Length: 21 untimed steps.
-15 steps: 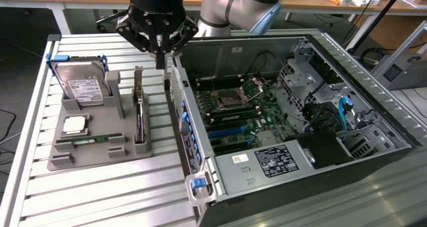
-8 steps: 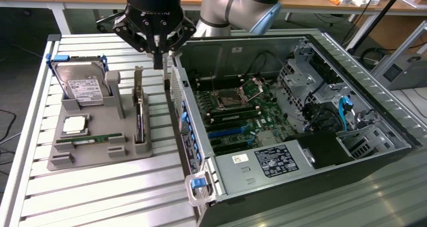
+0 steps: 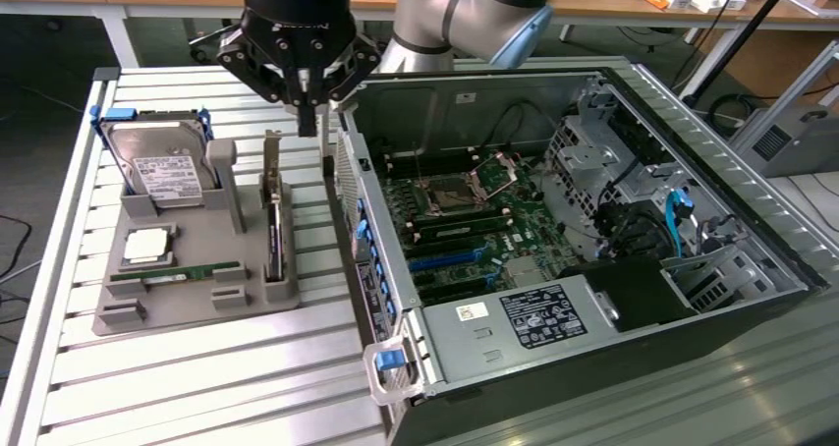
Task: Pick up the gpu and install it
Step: 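Reach for the gpu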
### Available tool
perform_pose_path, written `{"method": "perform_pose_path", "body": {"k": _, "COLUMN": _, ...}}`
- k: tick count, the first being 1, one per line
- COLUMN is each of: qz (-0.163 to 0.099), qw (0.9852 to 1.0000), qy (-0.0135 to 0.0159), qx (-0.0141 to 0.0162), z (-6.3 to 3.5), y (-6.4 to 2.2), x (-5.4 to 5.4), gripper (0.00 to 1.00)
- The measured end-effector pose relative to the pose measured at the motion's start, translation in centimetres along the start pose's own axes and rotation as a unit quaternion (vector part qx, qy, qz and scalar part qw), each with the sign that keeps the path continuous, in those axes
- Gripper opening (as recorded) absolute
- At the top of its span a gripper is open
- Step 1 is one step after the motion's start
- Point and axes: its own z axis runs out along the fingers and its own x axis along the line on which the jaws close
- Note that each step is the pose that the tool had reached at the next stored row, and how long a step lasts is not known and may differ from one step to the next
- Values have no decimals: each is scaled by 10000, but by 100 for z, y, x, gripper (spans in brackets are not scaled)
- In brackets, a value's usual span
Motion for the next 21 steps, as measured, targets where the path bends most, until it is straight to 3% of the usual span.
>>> {"method": "perform_pose_path", "body": {"k": 21, "qz": 0, "qw": 10000, "qy": 0, "qx": 0, "z": -2, "y": -6, "x": 77, "gripper": 11}}
